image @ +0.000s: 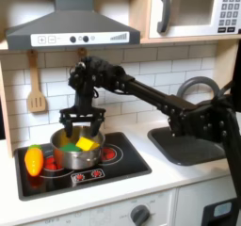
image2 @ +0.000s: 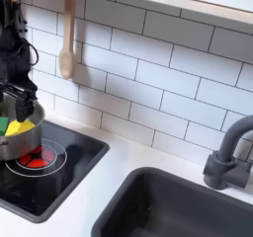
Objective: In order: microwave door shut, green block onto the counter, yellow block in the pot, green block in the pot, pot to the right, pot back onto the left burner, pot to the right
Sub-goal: 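Put the green block in the pot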
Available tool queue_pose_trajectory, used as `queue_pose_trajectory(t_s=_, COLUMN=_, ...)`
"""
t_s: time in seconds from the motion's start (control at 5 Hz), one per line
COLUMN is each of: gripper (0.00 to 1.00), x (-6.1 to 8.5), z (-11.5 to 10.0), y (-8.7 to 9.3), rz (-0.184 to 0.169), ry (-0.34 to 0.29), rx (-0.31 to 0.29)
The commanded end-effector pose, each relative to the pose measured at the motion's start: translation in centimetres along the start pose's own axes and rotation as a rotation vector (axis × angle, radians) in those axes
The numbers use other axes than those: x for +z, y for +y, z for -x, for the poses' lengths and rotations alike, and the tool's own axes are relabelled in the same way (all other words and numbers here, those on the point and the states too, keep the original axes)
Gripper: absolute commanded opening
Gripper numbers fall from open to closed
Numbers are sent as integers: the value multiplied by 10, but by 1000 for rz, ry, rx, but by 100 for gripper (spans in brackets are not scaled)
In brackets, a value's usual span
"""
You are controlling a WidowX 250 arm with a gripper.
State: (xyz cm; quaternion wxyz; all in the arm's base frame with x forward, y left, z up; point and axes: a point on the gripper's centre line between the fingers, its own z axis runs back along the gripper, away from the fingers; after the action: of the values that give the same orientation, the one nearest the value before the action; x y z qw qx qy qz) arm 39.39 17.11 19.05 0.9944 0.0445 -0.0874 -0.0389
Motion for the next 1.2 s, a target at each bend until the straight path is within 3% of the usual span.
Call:
queue_pose_trajectory(t_s=0.0, gripper=100, x=-5, z=0, y=0, rz=20, ry=3, rx=-58)
queue_pose_trajectory(t_s=0.4, gripper=100, x=-18, z=5, y=2, rz=51, ry=22, rx=-68)
queue_pose_trajectory(t_s=1.0, gripper=100, x=-17, z=6, y=-3, rz=55, ry=8, rx=-64)
